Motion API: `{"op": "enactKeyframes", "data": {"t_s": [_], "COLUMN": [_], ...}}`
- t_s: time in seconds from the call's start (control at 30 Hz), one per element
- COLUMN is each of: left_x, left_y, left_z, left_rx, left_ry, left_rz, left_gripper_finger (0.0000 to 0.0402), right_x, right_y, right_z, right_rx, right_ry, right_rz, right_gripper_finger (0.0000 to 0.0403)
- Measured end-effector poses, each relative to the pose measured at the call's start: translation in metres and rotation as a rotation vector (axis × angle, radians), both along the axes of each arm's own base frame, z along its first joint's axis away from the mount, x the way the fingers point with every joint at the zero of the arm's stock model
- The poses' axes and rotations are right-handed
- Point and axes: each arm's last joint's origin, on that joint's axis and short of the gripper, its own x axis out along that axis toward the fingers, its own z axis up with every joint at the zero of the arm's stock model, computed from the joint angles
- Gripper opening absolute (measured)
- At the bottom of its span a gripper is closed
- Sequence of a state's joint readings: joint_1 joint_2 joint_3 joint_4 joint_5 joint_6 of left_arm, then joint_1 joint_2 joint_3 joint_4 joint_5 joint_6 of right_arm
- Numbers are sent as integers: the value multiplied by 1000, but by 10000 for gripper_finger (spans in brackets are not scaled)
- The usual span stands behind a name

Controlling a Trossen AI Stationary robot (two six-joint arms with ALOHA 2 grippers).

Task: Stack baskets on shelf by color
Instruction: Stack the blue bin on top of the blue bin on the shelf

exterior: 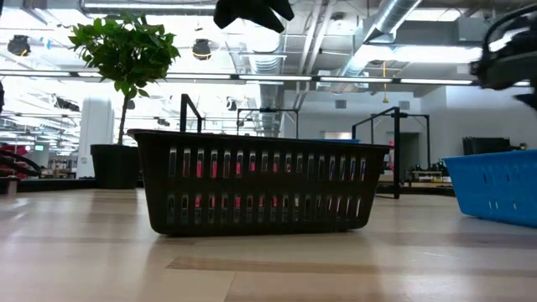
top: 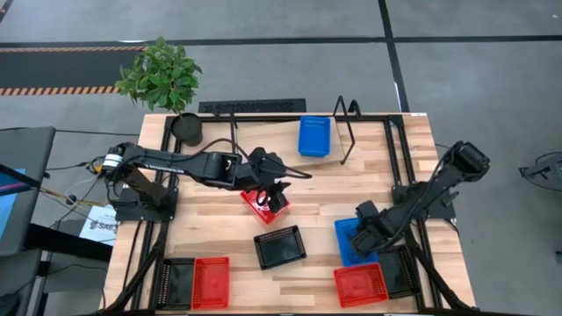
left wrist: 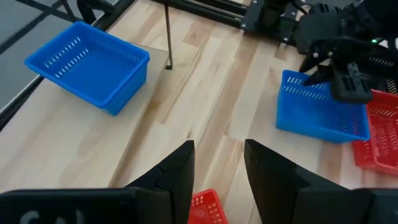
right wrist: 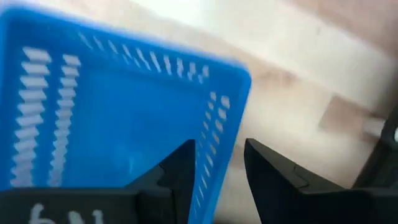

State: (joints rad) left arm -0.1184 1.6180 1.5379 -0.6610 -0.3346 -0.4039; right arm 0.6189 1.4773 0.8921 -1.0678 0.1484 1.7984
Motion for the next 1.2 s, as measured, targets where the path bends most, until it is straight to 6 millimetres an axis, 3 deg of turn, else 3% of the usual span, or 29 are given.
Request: {"op": "enactKeyframes", "data": {"t_s": [0.13, 0.47, 0.67, 0.8, 1.0, 1.2], "left_x": [-1, -2, -4, -1, 2, 19], "left_y": [0, 1, 2, 1, 1, 2], "left_z": [-1, -2, -3, -14, -33, -45], "left_rx": [1, 13, 39, 83, 179, 103], "left_ry": [10, 32, 50, 69, 86, -119], "left_rz": [-1, 10, 25, -11, -94, -29], "left_gripper_finger": [128, 128, 128, 128, 128, 128], "right_x": [12, 42, 49, 49, 23, -2], "right_y": [-18, -86, -122, -129, -124, -111], "right_z": [0, 1, 9, 42, 106, 131], "right_rx": [-50, -219, -260, -307, -344, -332], "right_ry": [-20, -29, -42, -111, -249, -405], "right_rz": [9, 65, 70, 103, 129, 148], "right_gripper_finger": [161, 161, 161, 161, 161, 161]}}
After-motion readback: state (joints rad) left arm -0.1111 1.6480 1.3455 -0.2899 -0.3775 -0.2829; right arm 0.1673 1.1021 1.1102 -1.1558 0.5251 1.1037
